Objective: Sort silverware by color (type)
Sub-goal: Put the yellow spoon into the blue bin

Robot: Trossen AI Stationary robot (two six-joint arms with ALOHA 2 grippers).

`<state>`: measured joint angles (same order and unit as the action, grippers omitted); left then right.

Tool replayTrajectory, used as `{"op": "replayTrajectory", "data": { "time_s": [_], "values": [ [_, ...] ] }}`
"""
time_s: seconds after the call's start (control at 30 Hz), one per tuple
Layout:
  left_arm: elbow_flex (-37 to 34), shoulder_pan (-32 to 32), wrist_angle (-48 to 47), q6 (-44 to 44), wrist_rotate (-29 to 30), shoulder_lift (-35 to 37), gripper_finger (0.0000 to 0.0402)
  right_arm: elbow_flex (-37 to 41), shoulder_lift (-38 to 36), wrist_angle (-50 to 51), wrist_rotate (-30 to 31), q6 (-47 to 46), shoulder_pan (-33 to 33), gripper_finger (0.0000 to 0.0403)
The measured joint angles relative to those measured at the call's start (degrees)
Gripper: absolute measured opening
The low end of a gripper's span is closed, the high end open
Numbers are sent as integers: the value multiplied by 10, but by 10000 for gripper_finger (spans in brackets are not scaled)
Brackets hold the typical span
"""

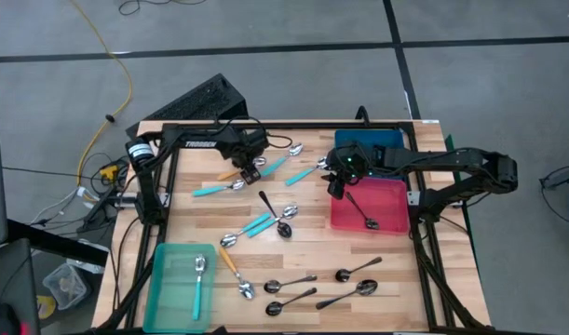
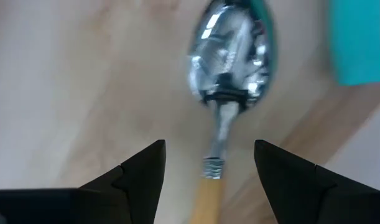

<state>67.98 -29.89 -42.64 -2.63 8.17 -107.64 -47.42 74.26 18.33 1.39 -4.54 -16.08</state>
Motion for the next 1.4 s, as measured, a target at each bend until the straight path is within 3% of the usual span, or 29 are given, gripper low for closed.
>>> {"op": "replayTrajectory", "data": {
  "time_s": [0.2, 0.53, 0.73, 0.97, 1.17, 1.3, 1.4],
  "values": [
    [-10, -11, 9, 3, -40, 0, 190, 0, 0, 0, 0, -5, 0, 175],
    [-11, -17, 4, 5, -36, -1, 18, 0, 0, -2, 0, -32, 0, 175],
    [-13, -12, 44, 3, -30, 18, 19, 0, 0, -23, 1, -52, 5, 175],
    [-36, 11, 136, -16, -34, 137, 18, 0, 0, -91, 2, -60, 29, 175],
    [-164, 38, 361, -60, -16, 292, 17, 0, 0, -182, 37, -82, 60, 175],
    [-257, 56, 545, -69, -94, 364, 17, 0, 1, -270, 67, -58, 82, 175],
    [-299, 66, 612, -98, -139, 390, 17, 0, 1, -335, 67, -41, 91, 175]
  ]
}}
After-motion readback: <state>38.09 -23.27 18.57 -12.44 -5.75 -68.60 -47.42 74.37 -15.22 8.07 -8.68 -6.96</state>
